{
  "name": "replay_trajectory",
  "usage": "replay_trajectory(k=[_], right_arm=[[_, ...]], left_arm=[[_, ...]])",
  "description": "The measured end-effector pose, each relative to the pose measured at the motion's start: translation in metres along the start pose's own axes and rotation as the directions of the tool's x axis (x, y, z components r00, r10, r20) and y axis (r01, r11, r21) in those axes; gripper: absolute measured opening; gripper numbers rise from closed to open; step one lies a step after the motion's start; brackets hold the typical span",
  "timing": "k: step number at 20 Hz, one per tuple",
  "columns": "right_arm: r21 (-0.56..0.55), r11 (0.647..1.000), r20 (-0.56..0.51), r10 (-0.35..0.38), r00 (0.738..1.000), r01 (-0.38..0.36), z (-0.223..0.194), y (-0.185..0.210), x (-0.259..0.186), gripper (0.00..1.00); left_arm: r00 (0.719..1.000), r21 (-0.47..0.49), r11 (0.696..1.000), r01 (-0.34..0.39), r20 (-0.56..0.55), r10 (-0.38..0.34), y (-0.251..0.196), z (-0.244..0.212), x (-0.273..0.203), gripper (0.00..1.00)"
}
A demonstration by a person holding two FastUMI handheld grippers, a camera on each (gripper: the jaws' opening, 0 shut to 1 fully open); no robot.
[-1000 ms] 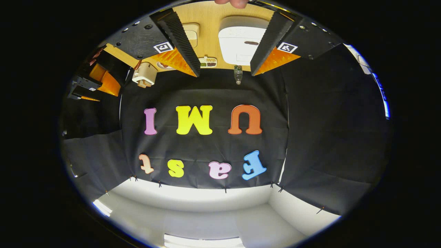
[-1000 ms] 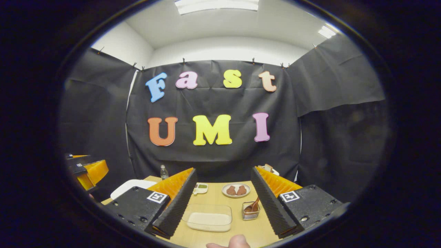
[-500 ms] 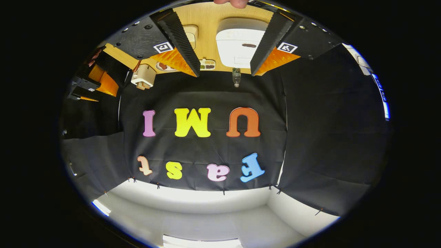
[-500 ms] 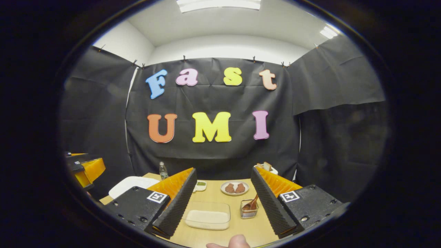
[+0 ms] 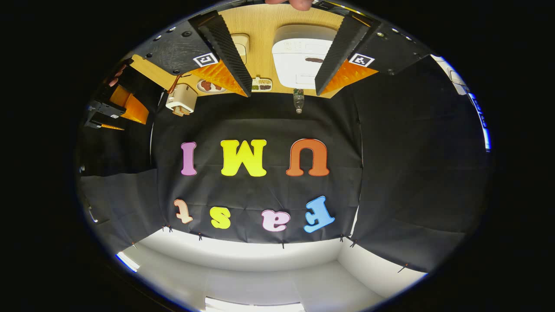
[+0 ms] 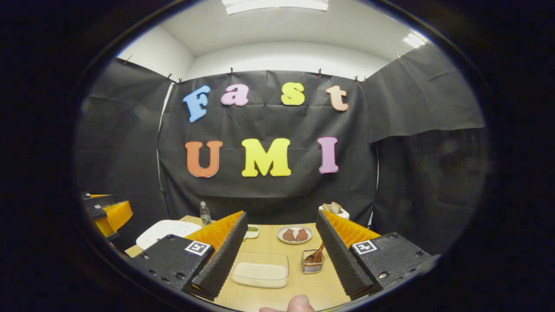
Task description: Close the left gripper, press the button to open the rice cooker; take a wooden spoon from the chopstick holder with the right hand, scoop a spoonful of rice and pour it into the rice cooker, then put the wooden spoon back into the chopstick holder.
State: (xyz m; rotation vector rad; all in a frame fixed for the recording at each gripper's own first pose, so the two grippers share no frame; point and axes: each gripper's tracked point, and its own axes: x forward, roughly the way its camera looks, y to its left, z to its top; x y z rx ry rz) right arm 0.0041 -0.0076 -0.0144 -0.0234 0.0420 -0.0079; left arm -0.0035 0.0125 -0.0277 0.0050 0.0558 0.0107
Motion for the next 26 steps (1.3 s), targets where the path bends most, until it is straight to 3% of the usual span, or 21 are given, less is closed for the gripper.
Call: replay_trajectory(k=[9,15,17,20,23,25,26], right_arm=[[0.006,0.999,-0.015,0.047,0.999,-0.047,-0.002,0.003,0.038,1.0],[-0.005,0.996,-0.02,0.089,0.996,-0.089,-0.009,-0.008,0.072,1.0],[0.001,0.995,-0.024,0.097,0.995,-0.097,-0.012,-0.013,0.082,1.0],[-0.002,0.996,-0.042,0.088,0.995,-0.088,-0.021,-0.025,0.101,0.97],[0.024,0.997,-0.053,0.073,0.996,-0.072,-0.025,-0.034,0.113,1.0],[0.028,0.998,-0.063,0.059,0.996,-0.057,-0.032,-0.042,0.119,1.0],[0.033,0.998,-0.072,0.054,0.996,-0.051,-0.035,-0.045,0.121,1.0]], left_arm=[[0.996,-0.022,1.0,-0.02,-0.092,0.018,0.008,-0.015,0.032,0.94],[0.971,-0.042,0.997,-0.07,-0.233,0.059,0.039,-0.047,0.057,0.94],[0.961,-0.043,0.995,-0.085,-0.266,0.071,0.046,-0.055,0.063,0.49],[0.918,-0.055,0.996,-0.064,-0.394,0.037,0.047,-0.088,0.078,0.45],[0.876,-0.089,0.995,-0.052,-0.483,0.003,0.053,-0.106,0.091,0.05],[0.856,-0.097,0.994,-0.049,-0.517,-0.008,0.061,-0.111,0.104,0.02],[0.832,-0.12,0.992,-0.047,-0.554,-0.027,0.063,-0.119,0.109,0.0]])
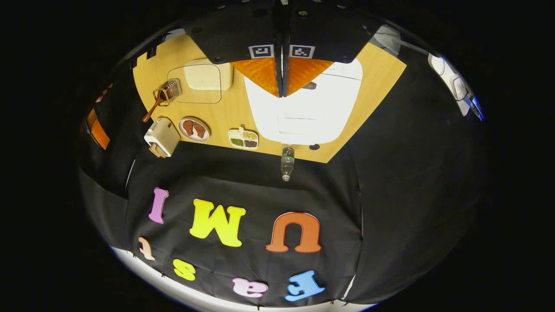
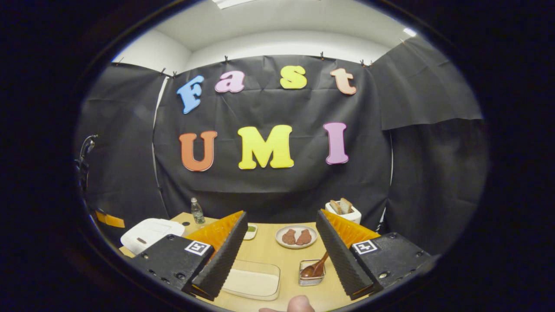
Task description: Close the left gripper, press the button to open the rice cooker; take a wooden spoon from the chopstick holder with the right hand, scoop a spoonful of rice and pour it into the rice cooker, then put the wooden spoon back into the chopstick holder.
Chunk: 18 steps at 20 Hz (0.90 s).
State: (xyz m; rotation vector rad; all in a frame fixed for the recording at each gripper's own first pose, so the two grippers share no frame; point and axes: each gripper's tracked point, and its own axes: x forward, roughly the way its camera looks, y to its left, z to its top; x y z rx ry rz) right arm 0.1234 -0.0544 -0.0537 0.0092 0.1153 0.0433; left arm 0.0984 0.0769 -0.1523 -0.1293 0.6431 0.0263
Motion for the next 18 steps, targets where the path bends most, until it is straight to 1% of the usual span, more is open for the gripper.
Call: replay_trajectory(k=[1,3,4,5,6,7,9,10,12,13,14,15,16,17,18], right_arm=[[0.005,1.0,-0.006,-0.007,1.0,0.007,-0.004,-0.003,0.001,1.0],[0.009,1.0,-0.015,-0.028,0.999,0.028,-0.01,-0.011,0.003,1.0],[0.008,0.999,-0.03,-0.032,0.999,0.032,-0.015,-0.012,0.003,0.97],[0.006,0.999,-0.042,-0.036,0.998,0.036,-0.02,-0.013,0.002,1.0],[0.001,0.999,-0.05,-0.041,0.998,0.041,-0.022,-0.015,0.003,1.0],[0.0,0.999,-0.053,-0.044,0.998,0.044,-0.024,-0.017,0.003,0.98],[-0.001,0.998,-0.053,-0.056,0.997,0.056,-0.024,-0.023,0.004,0.98],[0.001,0.998,-0.056,-0.062,0.997,0.062,-0.024,-0.026,0.004,1.0],[0.007,0.998,-0.072,-0.065,0.995,0.065,-0.031,-0.026,0.006,1.0],[0.009,0.998,-0.079,-0.066,0.995,0.067,-0.034,-0.027,0.008,0.98],[0.008,0.998,-0.086,-0.068,0.994,0.069,-0.035,-0.029,0.008,1.0],[0.007,0.998,-0.088,-0.068,0.994,0.069,-0.036,-0.029,0.009,1.0],[0.004,0.998,-0.087,-0.068,0.994,0.069,-0.035,-0.029,0.01,0.98],[0.001,0.998,-0.081,-0.067,0.994,0.067,-0.034,-0.028,0.011,0.98],[-0.003,0.998,-0.077,-0.068,0.995,0.068,-0.032,-0.029,0.013,1.0]], left_arm=[[0.999,-0.012,1.0,0.013,-0.042,-0.013,0.005,-0.002,0.004,0.0],[0.992,-0.023,1.0,0.003,-0.128,-0.006,0.018,-0.013,0.019,0.0],[0.986,-0.021,1.0,-0.004,-0.167,0.0,0.024,-0.02,0.027,0.0],[0.98,-0.022,1.0,-0.001,-0.198,-0.003,0.026,-0.025,0.033,0.0],[0.974,-0.029,1.0,-0.003,-0.226,-0.004,0.027,-0.03,0.038,0.0],[0.969,-0.038,0.999,-0.004,-0.246,-0.005,0.03,-0.033,0.042,0.0],[0.967,-0.044,0.999,-0.004,-0.255,-0.008,0.031,-0.034,0.046,0.0],[0.966,-0.044,0.999,0.0,-0.258,-0.011,0.031,-0.035,0.047,0.0],[0.968,-0.038,0.999,0.001,-0.252,-0.01,0.032,-0.034,0.052,0.0],[0.969,-0.037,0.999,-0.004,-0.246,-0.006,0.034,-0.034,0.054,0.0],[0.969,-0.036,0.999,-0.012,-0.249,0.002,0.037,-0.034,0.056,0.0],[0.967,-0.037,0.999,-0.017,-0.253,0.007,0.04,-0.037,0.058,0.0],[0.967,-0.04,0.999,-0.021,-0.256,0.01,0.042,-0.04,0.058,0.0],[0.966,-0.043,0.999,-0.02,-0.259,0.008,0.043,-0.042,0.06,0.0],[0.964,-0.046,0.999,-0.023,-0.266,0.01,0.044,-0.046,0.061,0.0]])
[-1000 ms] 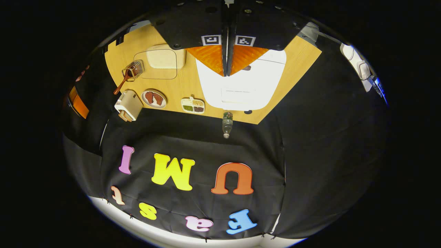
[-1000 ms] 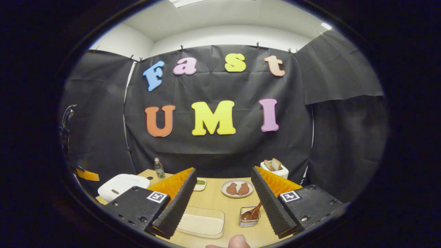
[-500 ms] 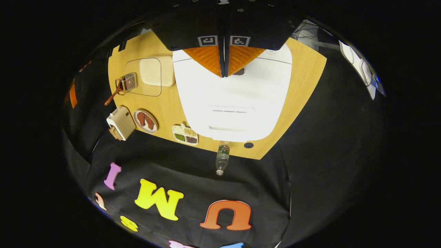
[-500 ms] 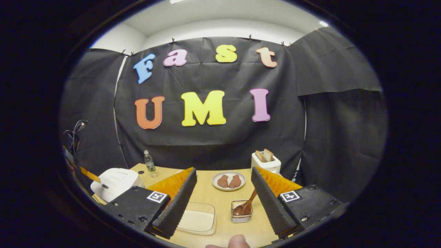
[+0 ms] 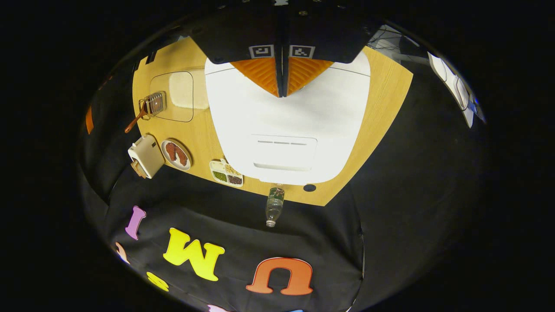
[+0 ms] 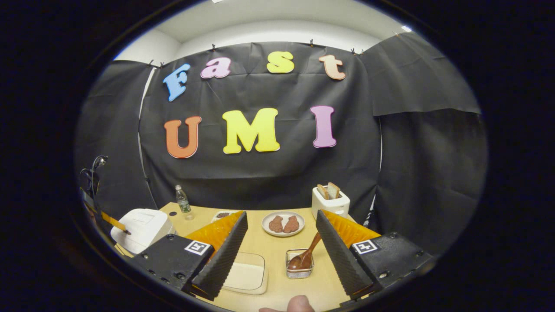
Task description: Close the left gripper, press the button to open the rice cooker; take a wooden spoon from the chopstick holder with the right hand, scoop a spoonful of rice and pour it into the rice cooker, then put the wooden spoon back into the chopstick holder.
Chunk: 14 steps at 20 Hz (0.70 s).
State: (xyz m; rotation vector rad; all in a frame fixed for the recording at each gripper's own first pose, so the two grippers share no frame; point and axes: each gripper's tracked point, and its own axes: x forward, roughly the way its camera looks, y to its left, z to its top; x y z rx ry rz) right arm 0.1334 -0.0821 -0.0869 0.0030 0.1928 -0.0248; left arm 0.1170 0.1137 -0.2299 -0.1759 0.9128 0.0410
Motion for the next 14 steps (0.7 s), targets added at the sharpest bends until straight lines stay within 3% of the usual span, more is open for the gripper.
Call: replay_trajectory(k=[6,9,12,14], right_arm=[[-0.007,1.0,-0.024,0.001,1.0,-0.001,-0.008,0.004,0.003,0.98],[-0.001,1.0,-0.032,0.012,0.999,-0.012,-0.012,0.009,0.003,1.0],[0.008,0.999,-0.031,0.031,0.999,-0.031,-0.009,0.016,0.001,1.0],[0.0,0.999,-0.013,0.033,0.999,-0.033,-0.004,0.016,-0.003,1.0]], left_arm=[[0.999,-0.01,1.0,0.007,-0.048,-0.008,0.003,-0.014,0.002,0.0],[1.0,0.012,1.0,-0.005,-0.02,0.005,0.003,-0.013,0.003,0.0],[0.998,0.006,1.0,0.007,0.07,-0.007,0.002,0.0,-0.006,0.0],[0.982,-0.018,1.0,0.005,0.191,-0.001,0.004,0.022,-0.021,0.0]])
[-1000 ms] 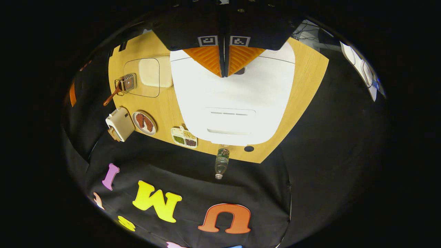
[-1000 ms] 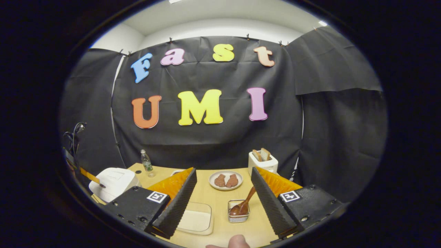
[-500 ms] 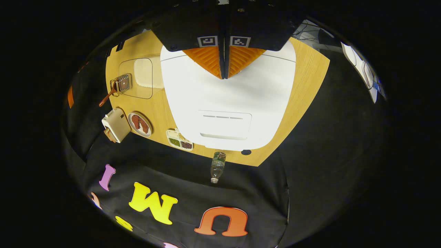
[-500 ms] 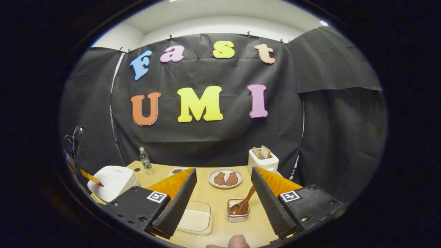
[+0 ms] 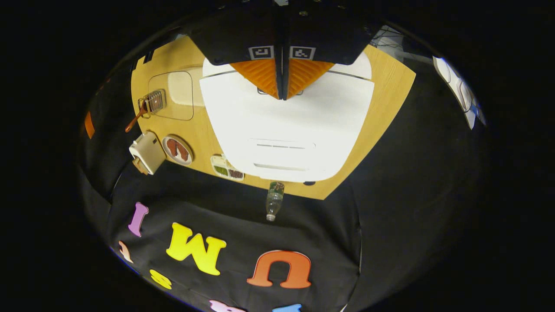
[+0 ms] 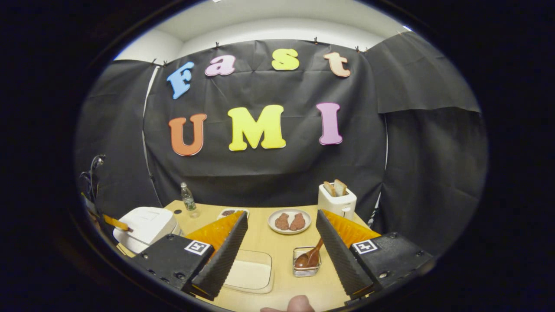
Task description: Close the left gripper, press the button to open the rice cooker; take a wooden spoon from the chopstick holder with the right hand, scoop a spoonful of rice and pour it into the rice cooker, then put the wooden spoon back into the chopstick holder.
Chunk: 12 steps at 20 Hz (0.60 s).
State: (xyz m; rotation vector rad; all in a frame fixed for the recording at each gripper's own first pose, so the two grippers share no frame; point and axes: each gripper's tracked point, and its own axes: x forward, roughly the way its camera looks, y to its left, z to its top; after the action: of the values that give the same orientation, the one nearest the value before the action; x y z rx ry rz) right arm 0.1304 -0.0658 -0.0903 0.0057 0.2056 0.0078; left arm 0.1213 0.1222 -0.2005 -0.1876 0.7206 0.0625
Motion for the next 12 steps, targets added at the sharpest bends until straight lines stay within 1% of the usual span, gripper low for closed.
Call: replay_trajectory(k=[2,3,4,5,6,7,8,9,11,12], right_arm=[[-0.003,1.0,0.021,-0.007,1.0,0.007,0.004,-0.001,-0.003,1.0],[-0.001,1.0,0.029,-0.006,1.0,0.006,0.005,0.0,-0.005,1.0],[0.001,1.0,0.031,-0.007,0.999,0.007,0.007,0.0,-0.007,0.98],[0.001,1.0,0.035,-0.006,0.999,0.006,0.009,0.0,-0.009,1.0],[0.0,1.0,0.044,-0.011,0.999,0.011,0.012,-0.002,-0.011,0.98],[0.0,1.0,0.052,-0.014,0.999,0.014,0.014,-0.005,-0.013,0.98],[0.001,1.0,0.059,-0.019,0.998,0.019,0.016,-0.007,-0.015,1.0],[0.001,1.0,0.062,-0.021,0.998,0.021,0.017,-0.008,-0.018,1.0],[0.001,1.0,0.059,-0.025,0.998,0.025,0.015,-0.01,-0.021,1.0],[0.002,1.0,0.057,-0.027,0.998,0.027,0.015,-0.011,-0.024,1.0]], left_arm=[[0.992,0.002,1.0,0.005,0.126,-0.005,-0.004,0.029,-0.011,0.01],[0.987,0.014,1.0,0.002,0.158,-0.004,-0.01,0.035,-0.01,0.01],[0.983,0.02,1.0,0.004,0.185,-0.008,-0.015,0.04,-0.013,0.01],[0.977,0.023,1.0,0.005,0.214,-0.01,-0.02,0.047,-0.017,0.17],[0.968,0.038,0.999,-0.012,0.25,0.003,-0.02,0.055,-0.021,0.27],[0.959,0.062,0.998,-0.032,0.284,0.013,-0.02,0.062,-0.024,0.83],[0.947,0.087,0.995,-0.049,0.321,0.019,-0.021,0.07,-0.029,0.81],[0.938,0.101,0.993,-0.052,0.347,0.014,-0.025,0.076,-0.033,0.93],[0.919,0.105,0.993,-0.061,0.393,0.015,-0.031,0.09,-0.042,0.95],[0.917,0.093,0.994,-0.054,0.399,0.013,-0.032,0.093,-0.044,0.96]])
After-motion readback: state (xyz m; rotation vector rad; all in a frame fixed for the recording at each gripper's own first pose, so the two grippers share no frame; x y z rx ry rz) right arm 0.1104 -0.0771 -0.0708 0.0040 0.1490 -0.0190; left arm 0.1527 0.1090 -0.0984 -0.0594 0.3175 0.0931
